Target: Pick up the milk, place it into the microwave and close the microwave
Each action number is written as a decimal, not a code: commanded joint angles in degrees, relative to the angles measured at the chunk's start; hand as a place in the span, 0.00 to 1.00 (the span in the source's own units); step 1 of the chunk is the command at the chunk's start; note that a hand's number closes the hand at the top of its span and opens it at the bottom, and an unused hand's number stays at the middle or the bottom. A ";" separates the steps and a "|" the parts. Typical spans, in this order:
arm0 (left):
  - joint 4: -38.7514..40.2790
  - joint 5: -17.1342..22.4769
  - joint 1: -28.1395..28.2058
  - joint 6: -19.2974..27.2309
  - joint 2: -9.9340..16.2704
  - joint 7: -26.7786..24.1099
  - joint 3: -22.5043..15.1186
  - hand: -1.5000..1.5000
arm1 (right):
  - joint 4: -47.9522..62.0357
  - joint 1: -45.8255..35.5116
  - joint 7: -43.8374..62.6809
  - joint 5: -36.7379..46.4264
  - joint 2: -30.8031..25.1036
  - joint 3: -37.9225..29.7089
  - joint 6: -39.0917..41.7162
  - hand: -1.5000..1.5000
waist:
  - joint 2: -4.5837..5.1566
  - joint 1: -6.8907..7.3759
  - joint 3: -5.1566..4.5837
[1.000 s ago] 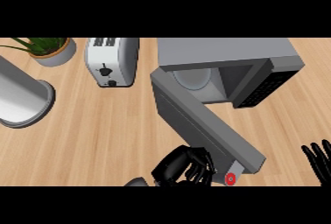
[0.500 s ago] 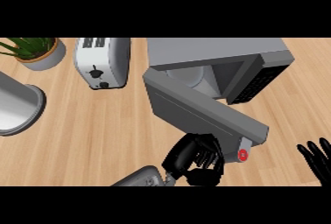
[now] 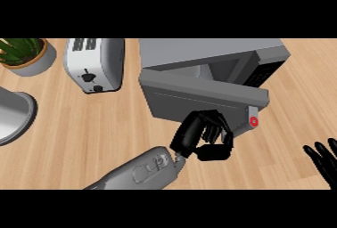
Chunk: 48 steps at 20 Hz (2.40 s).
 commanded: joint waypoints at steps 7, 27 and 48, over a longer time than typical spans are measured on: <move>8.71 9.46 -10.38 1.41 -0.19 -3.08 4.48 1.00 | -3.93 -1.80 5.41 -3.58 -1.71 0.16 -3.18 0.00 | 1.23 -1.69 0.05; 15.78 25.13 -13.35 -1.46 -0.19 -9.96 9.69 1.00 | -6.87 -3.88 8.96 -11.36 -4.64 -2.86 -4.77 0.00 | 2.30 -3.98 0.14; 17.63 29.79 -14.26 3.35 -0.19 -19.27 9.01 1.00 | -9.83 -5.59 11.29 -15.85 -7.94 -1.08 -1.59 0.00 | 3.09 -4.35 0.27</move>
